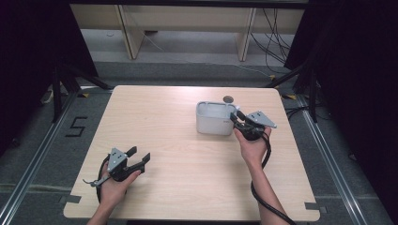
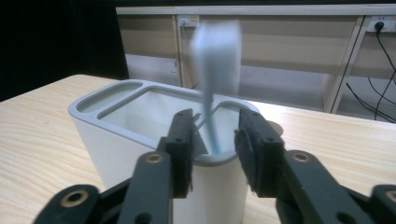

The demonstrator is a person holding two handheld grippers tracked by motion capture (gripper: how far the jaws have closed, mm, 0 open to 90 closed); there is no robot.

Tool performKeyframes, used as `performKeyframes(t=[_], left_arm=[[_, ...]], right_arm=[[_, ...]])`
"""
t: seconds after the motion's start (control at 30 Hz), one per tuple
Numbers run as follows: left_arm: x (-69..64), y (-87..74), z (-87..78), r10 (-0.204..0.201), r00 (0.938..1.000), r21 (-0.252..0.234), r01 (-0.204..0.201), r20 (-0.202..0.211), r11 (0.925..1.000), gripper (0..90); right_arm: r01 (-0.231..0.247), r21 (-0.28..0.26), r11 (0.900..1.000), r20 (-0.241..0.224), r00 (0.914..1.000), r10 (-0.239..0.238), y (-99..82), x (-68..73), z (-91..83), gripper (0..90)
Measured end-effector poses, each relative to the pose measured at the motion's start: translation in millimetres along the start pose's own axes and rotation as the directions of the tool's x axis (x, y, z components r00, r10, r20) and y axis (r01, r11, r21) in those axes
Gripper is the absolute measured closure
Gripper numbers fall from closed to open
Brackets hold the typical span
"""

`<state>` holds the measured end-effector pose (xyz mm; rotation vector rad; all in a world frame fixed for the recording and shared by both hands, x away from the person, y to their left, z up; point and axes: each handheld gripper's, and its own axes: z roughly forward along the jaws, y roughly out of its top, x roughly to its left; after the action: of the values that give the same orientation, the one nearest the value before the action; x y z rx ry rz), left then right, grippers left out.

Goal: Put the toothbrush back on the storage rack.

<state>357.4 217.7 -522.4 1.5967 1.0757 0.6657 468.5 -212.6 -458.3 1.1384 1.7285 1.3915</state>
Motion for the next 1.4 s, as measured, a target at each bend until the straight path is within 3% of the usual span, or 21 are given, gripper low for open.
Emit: performKeyframes(t=[0.13, 0.17, 0.27, 0.3, 0.33, 0.43, 0.5, 0.6, 0.67, 0.73, 0.77, 0.8, 0.9, 0.93, 0.97, 1.0, 1.07, 1.1, 1.23, 1.27, 1.4], left_arm=[[0.1, -0.1, -0.2, 0.001, 1.0000, -0.001, -0.001, -0.001, 1.0000, 34.4], [0.2, -0.1, -0.2, 0.001, 1.0000, -0.002, -0.001, -0.001, 1.0000, 34.4], [-0.2, 0.0, 0.1, 0.001, 1.0000, 0.000, -0.001, -0.002, 1.0000, 34.4], [-0.4, 0.0, 0.1, 0.001, 1.0000, 0.001, -0.001, -0.002, 1.0000, 34.4], [-0.6, 0.0, 0.0, 0.001, 1.0000, 0.001, -0.001, -0.002, 1.0000, 34.4], [-0.2, 0.0, -0.1, 0.001, 1.0000, -0.001, -0.001, -0.003, 1.0000, 34.4], [-0.2, 0.0, -0.1, 0.001, 1.0000, -0.001, -0.001, -0.003, 1.0000, 34.4], [-0.4, -0.1, -0.2, 0.000, 1.0000, -0.001, 0.000, -0.004, 1.0000, 34.5], [-0.3, 0.0, 0.0, 0.001, 1.0000, -0.001, -0.001, -0.004, 1.0000, 34.4], [-0.4, 0.0, 0.0, 0.002, 1.0000, 0.000, -0.002, -0.004, 1.0000, 34.5], [-0.6, -0.1, -0.1, 0.001, 1.0000, 0.000, -0.001, -0.004, 1.0000, 34.5], [-0.6, -0.1, -0.1, 0.003, 1.0000, 0.000, -0.003, -0.004, 1.0000, 34.5], [-0.5, -0.3, 0.7, 0.000, 1.0000, -0.006, 0.000, -0.001, 1.0000, 34.5], [-0.4, -0.4, 1.0, 0.001, 1.0000, -0.008, -0.001, 0.000, 1.0000, 34.5], [-0.5, -0.4, 0.9, 0.001, 1.0000, -0.007, -0.001, -0.001, 1.0000, 34.5], [-0.5, -0.4, 0.9, 0.002, 1.0000, -0.007, -0.002, -0.001, 1.0000, 34.5], [-0.5, -0.4, 0.9, 0.002, 1.0000, -0.007, -0.002, -0.001, 1.0000, 34.5], [-0.6, -0.4, 0.9, 0.001, 1.0000, -0.006, -0.001, -0.001, 1.0000, 34.5], [-0.7, -0.3, 1.1, 0.002, 1.0000, -0.006, -0.002, -0.002, 1.0000, 34.6], [-0.8, -0.3, 1.2, 0.002, 1.0000, -0.006, -0.002, -0.002, 1.0000, 34.6], [-1.4, 0.1, 0.6, 0.005, 1.0000, 0.003, -0.005, -0.005, 1.0000, 34.6]], right_arm=[[-0.008, 0.008, 0.9999, 0.021, 0.9997, 0.008, 0.3, 0.8, -4.0, 59.9], [-0.043, 0.026, 0.9987, 0.030, 0.9987, 0.042, 0.3, 3.0, -6.4, 58.1], [-0.019, 0.042, 0.9989, 0.024, 0.9996, 0.018, -0.1, -0.2, -9.0, 53.8], [-0.040, 0.055, 0.9977, 0.027, 0.9989, 0.039, -0.4, 1.0, -10.8, 52.4], [-0.008, 0.054, 0.9985, 0.029, 0.9995, 0.007, -0.3, -1.6, -11.7, 51.4], [0.001, 0.063, 0.9980, 0.025, 0.9997, -0.003, -0.5, -2.1, -15.6, 49.3], [-0.022, 0.076, 0.9968, 0.005, 0.9997, 0.022, -1.3, -0.9, -17.3, 48.1], [0.017, 0.098, 0.9951, 0.012, 0.9998, -0.019, -1.8, -2.1, -21.6, 46.9], [-0.030, 0.105, 0.9941, 0.019, 0.9994, 0.028, -3.1, 1.5, -25.0, 46.6], [0.008, 0.107, 0.9942, 0.014, 0.9999, -0.010, -2.5, -1.1, -27.4, 46.5], [-0.018, 0.112, 0.9936, 0.011, 0.9998, 0.017, -2.8, 0.9, -29.0, 46.3], [0.009, 0.126, 0.9920, 0.008, 0.9999, -0.010, -2.5, -0.7, -31.3, 46.2], [-0.004, 0.140, 0.9902, 0.006, 1.0000, 0.003, -4.2, 1.0, -36.0, 45.9], [0.018, 0.137, 0.9904, 0.002, 0.9998, -0.018, -4.9, -0.5, -37.2, 45.8], [-0.004, 0.157, 0.9876, -0.012, 0.9999, 0.006, -5.3, 0.5, -39.6, 45.6], [0.012, 0.157, 0.9876, 0.007, 0.9999, -0.014, -6.5, -0.1, -42.1, 45.5], [-0.010, 0.168, 0.9857, -0.006, 0.9999, 0.011, -8.8, 0.8, -45.3, 45.3], [0.009, 0.165, 0.9863, -0.003, 1.0000, -0.009, -9.3, -1.0, -47.0, 45.1], [-0.012, 0.183, 0.9830, 0.007, 0.9999, 0.011, -13.7, -0.5, -54.6, 44.6], [0.009, 0.186, 0.9824, -0.003, 1.0000, -0.009, -14.9, -2.8, -56.3, 44.5], [-0.019, 0.207, 0.9782, 0.004, 0.9998, 0.018, -19.3, -1.1, -64.5, 44.3]])
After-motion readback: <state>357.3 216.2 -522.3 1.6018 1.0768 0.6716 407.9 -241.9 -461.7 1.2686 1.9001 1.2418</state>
